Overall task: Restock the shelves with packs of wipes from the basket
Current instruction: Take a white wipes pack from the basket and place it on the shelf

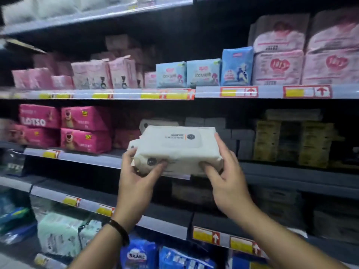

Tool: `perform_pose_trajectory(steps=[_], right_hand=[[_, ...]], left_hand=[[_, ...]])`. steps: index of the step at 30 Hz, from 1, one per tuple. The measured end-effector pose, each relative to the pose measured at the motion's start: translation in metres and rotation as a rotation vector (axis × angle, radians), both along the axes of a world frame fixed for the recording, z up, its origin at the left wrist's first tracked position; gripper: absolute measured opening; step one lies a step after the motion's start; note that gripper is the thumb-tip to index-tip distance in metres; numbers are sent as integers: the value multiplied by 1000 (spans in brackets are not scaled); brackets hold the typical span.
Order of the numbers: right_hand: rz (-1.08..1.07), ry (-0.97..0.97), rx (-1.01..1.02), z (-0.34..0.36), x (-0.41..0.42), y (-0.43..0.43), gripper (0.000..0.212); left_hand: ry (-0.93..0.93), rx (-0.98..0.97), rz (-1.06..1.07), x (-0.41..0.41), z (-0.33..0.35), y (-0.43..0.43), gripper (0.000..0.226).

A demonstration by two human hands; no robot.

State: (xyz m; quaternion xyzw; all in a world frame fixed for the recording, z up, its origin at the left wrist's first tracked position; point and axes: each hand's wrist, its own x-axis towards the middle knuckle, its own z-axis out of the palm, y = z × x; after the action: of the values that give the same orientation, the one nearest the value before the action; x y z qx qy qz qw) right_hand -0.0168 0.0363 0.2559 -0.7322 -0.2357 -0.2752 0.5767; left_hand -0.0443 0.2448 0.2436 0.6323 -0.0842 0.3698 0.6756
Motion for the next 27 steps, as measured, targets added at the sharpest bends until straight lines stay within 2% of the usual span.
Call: perform_pose_trajectory(steps=[4, 8, 12, 14, 19, 22, 24, 26, 27], right_hand=[[75, 56, -59, 44, 57, 61, 72], [70, 132, -151, 79, 113, 104, 69], [-109, 200, -409, 84, 167, 128, 45], [-185, 219, -436, 80, 180, 134, 35], [-254, 211, -526, 74, 184, 137, 33], [-248, 237, -608, 78, 171, 133, 26], [-247, 204, -627, 81, 154, 122, 37], [-221, 143, -623, 81, 132, 104, 49], [-201, 117, -651, 77, 119, 91, 47]], left_hand=[[-41, -4, 168, 38, 30, 43, 44], [5, 13, 262, 85, 40, 80, 37], [161, 85, 297, 130, 35, 109, 37], [226, 90, 291, 143, 34, 115, 39], [313, 109, 331, 161, 32, 119, 37], [372, 115, 339, 157, 33, 118, 46], [390, 94, 382, 147, 37, 113, 59], [371, 101, 508, 129, 39, 99, 58], [334, 124, 580, 119, 37, 87, 56]])
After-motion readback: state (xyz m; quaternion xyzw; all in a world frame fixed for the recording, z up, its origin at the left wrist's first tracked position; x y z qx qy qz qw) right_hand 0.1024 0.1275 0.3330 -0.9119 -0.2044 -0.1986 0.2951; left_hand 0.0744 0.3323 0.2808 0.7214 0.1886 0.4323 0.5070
